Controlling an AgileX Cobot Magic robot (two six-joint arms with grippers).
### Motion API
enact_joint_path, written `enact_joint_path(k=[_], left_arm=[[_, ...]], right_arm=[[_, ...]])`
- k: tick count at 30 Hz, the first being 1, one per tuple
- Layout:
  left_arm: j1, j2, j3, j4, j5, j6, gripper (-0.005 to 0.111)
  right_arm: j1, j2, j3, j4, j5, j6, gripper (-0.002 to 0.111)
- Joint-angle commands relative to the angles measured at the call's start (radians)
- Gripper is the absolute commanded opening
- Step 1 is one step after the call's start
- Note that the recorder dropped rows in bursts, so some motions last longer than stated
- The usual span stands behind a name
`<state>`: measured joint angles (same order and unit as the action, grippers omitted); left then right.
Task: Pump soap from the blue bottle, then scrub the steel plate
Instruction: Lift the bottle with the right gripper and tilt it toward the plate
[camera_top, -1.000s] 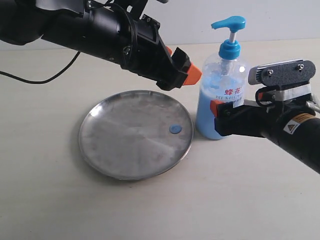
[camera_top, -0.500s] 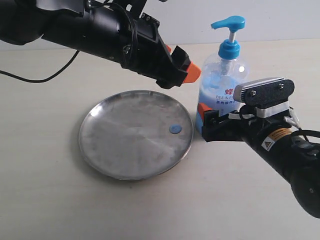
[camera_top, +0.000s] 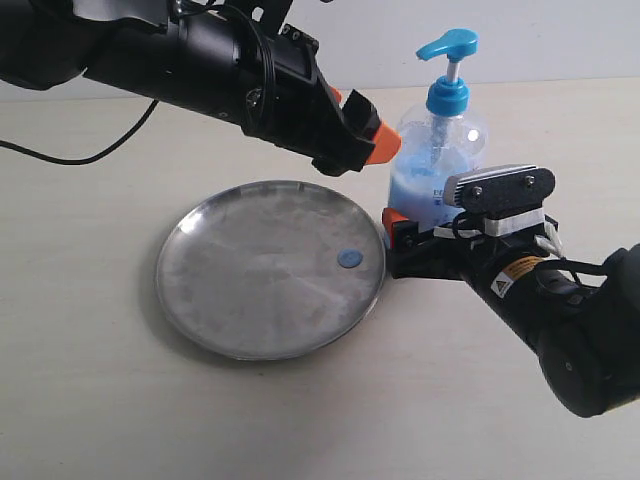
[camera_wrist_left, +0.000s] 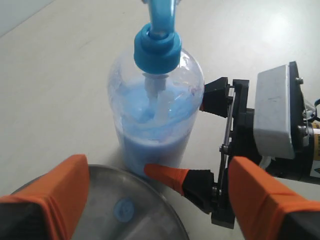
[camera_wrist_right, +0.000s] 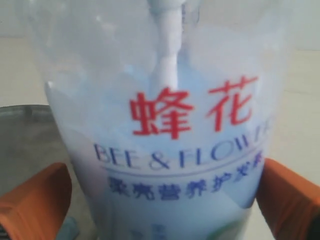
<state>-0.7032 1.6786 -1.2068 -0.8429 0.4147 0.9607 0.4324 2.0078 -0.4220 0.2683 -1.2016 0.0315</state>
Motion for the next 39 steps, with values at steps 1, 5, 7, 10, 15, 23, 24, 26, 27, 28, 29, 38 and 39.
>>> enact_joint_path(k=[1,5,7,10,15,23,24,26,27,28,29,38,39], left_arm=[[-0.003,-0.009,-0.005,0.000,-0.003,0.001,0.075],[-0.003,-0.009,-0.005,0.000,-0.003,0.001,0.075],[-0.003,-0.009,-0.005,0.000,-0.003,0.001,0.075],[-0.003,-0.009,-0.005,0.000,-0.003,0.001,0.075],[-0.003,-0.009,-0.005,0.000,-0.003,0.001,0.075],[-0.003,-0.009,-0.005,-0.001,-0.002,0.001,0.075],[-0.003,-0.009,-0.005,-0.001,-0.002,0.001,0.075],[-0.003,-0.009,-0.005,-0.001,-0.002,0.001,0.075],[-0.003,-0.009,-0.005,-0.001,-0.002,0.001,0.075],[-0.003,-0.009,-0.005,-0.001,-0.002,0.001,0.075],[-0.003,-0.009,-0.005,-0.001,-0.002,0.001,0.075],[-0.003,-0.009,-0.005,-0.001,0.003,0.001,0.075],[-0.003,-0.009,-0.005,-0.001,0.003,0.001,0.075]], right_arm=[[0.003,0.005,-0.035,-0.025,-0.019,-0.003,0.095],[0.002,0.005,-0.047,-0.013,-0.019,-0.008,0.095],[0.002,0.005,-0.047,-0.011,-0.019,-0.040,0.095],[0.002,0.005,-0.047,-0.011,-0.019,-0.092,0.095],[-0.008,0.005,-0.033,-0.087,-0.019,-0.139,0.093],[-0.120,0.005,-0.024,-0.285,-0.019,-0.018,0.091],[-0.139,0.005,-0.024,-0.319,-0.019,0.003,0.091],[-0.180,0.005,-0.024,-0.384,-0.019,0.024,0.091],[-0.202,0.005,-0.024,-0.417,-0.019,0.026,0.091],[-0.222,0.005,-0.024,-0.442,-0.019,0.028,0.091],[-0.243,0.005,-0.024,-0.469,-0.019,0.039,0.091],[-0.348,0.005,-0.093,-0.727,0.000,0.059,0.091],[-0.353,0.005,-0.096,-0.747,0.000,0.059,0.091]])
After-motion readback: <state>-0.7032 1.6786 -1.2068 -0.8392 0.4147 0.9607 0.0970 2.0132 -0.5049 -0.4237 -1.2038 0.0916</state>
